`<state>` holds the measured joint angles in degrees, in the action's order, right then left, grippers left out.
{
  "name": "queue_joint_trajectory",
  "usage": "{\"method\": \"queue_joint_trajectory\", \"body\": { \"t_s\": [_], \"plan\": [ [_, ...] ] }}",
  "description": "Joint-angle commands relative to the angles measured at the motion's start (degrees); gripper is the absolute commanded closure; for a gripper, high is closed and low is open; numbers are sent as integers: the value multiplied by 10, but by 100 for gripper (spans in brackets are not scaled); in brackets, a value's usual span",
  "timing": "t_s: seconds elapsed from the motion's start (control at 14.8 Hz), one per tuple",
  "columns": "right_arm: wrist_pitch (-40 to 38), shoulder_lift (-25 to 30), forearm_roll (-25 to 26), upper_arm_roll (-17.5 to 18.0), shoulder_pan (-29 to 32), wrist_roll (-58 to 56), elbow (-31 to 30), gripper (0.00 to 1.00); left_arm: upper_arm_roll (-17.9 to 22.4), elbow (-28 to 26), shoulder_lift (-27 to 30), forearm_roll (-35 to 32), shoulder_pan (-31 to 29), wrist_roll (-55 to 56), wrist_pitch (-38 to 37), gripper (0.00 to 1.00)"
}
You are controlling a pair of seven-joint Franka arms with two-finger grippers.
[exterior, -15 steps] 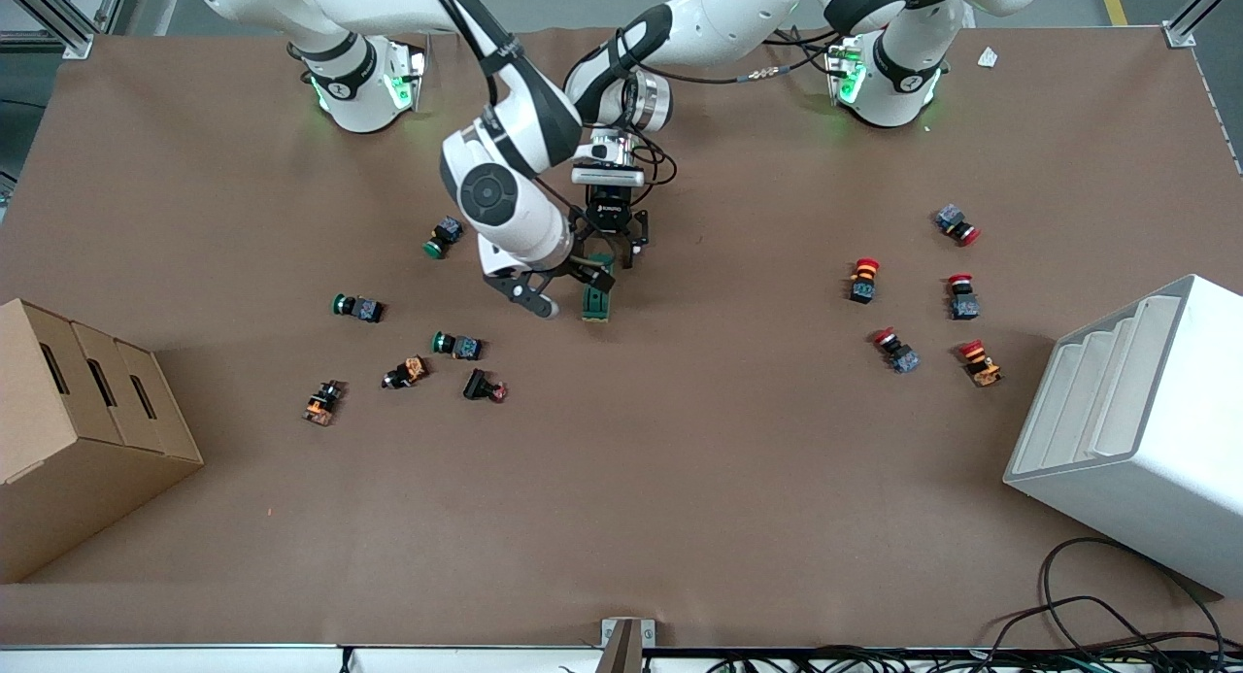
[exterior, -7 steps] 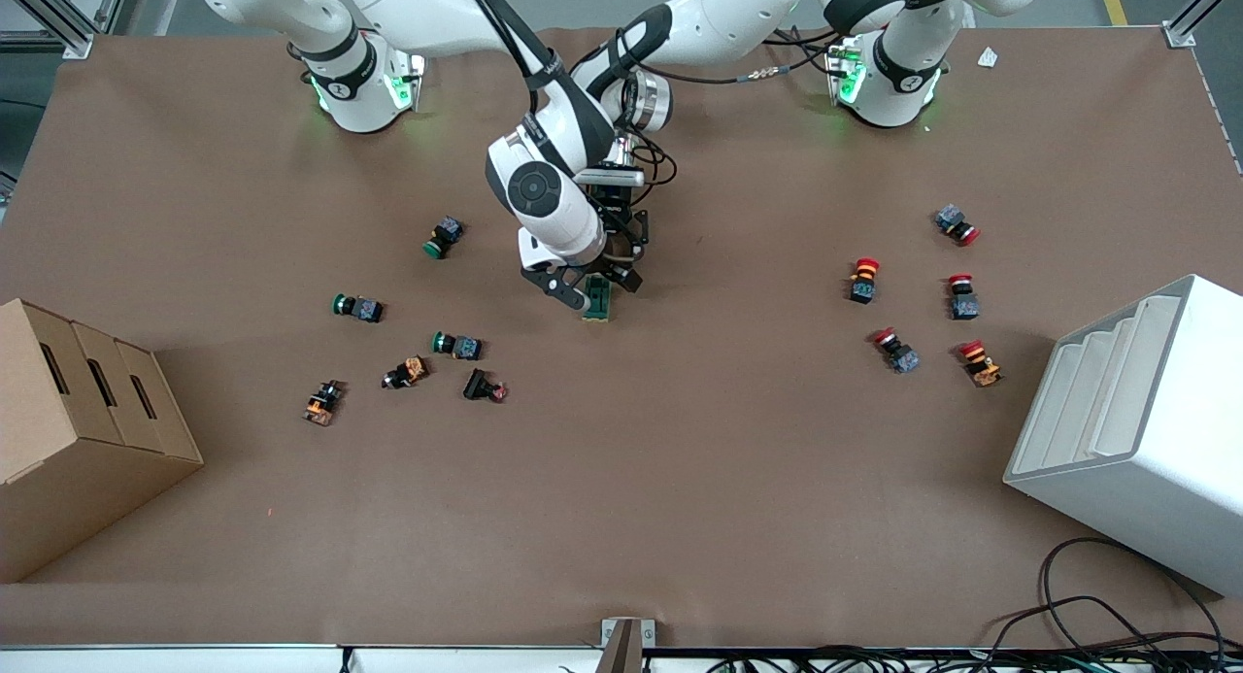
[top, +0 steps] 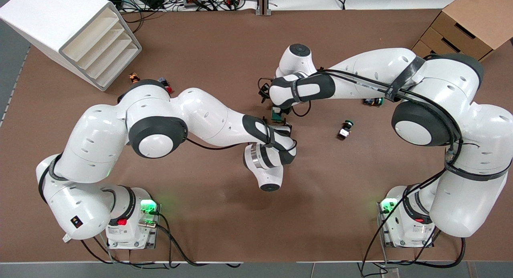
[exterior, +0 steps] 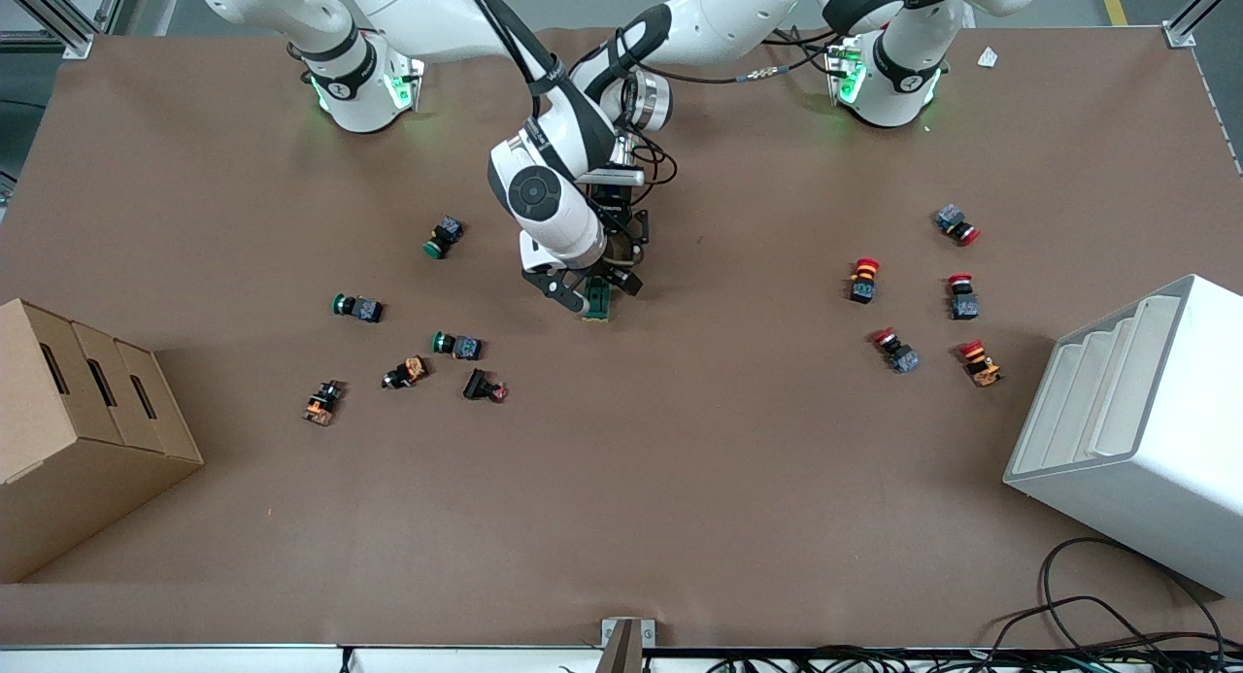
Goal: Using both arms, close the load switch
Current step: 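Push the white handle over with the right gripper to close it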
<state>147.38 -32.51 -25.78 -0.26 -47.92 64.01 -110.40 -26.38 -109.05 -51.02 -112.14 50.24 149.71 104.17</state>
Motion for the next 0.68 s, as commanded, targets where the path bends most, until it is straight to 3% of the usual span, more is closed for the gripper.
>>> {"method": "queue_joint_trajectory", "body": {
  "t_s": [0.0, 0.61],
  "plan": [
    [15, -13, -25, -4, -8, 2, 18, 0, 4, -3, -23, 3, 3, 22, 2, 1],
    [8, -12, -32, -5, 16, 5, 53, 0, 4, -3, -23, 3, 2, 21, 2, 1]
  ]
}}
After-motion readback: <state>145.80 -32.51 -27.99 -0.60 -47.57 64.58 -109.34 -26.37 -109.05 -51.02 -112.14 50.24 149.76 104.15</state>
